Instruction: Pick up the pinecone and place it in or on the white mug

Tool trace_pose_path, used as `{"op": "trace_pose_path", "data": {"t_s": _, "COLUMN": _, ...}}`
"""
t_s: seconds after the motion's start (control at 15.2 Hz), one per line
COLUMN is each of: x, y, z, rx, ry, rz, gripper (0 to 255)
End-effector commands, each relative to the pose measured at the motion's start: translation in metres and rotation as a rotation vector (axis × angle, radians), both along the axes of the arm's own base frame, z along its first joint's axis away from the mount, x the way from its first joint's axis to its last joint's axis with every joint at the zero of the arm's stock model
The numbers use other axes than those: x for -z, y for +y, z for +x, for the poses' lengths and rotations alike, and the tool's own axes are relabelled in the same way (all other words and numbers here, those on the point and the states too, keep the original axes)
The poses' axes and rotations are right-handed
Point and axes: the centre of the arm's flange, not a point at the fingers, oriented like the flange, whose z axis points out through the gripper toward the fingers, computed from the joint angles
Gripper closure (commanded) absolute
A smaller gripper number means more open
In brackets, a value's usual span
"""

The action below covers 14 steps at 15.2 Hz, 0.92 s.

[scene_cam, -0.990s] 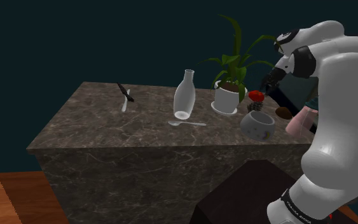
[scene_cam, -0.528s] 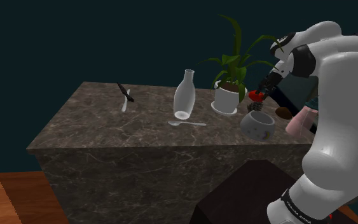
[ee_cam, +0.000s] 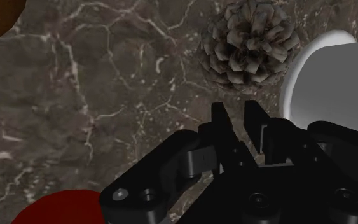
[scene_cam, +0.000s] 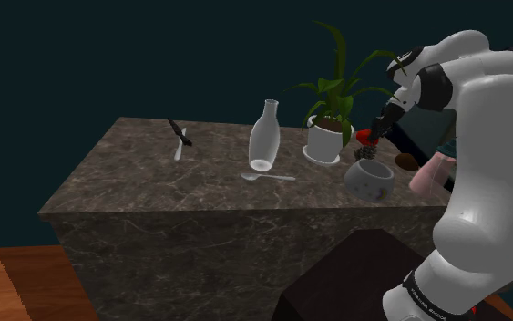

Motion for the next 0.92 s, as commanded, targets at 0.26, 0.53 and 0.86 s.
{"op": "trace_pose_path", "data": {"t_s": 0.26, "x": 0.0, "y": 0.0, "z": 0.0, "rx": 0.0, "ry": 0.0, "rz": 0.0, "gripper": 255}}
{"op": "trace_pose_path", "data": {"t_s": 0.53, "x": -0.004, "y": 0.013, "z": -0.006, "rx": 0.009, "ry": 0.029, "rz": -0.03, "gripper": 0}}
{"op": "trace_pose_path", "data": {"t_s": 0.86, "x": -0.014, "y": 0.07, "z": -0.028, "rx": 0.044, "ry": 0.144, "rz": -0.151, "gripper": 0}}
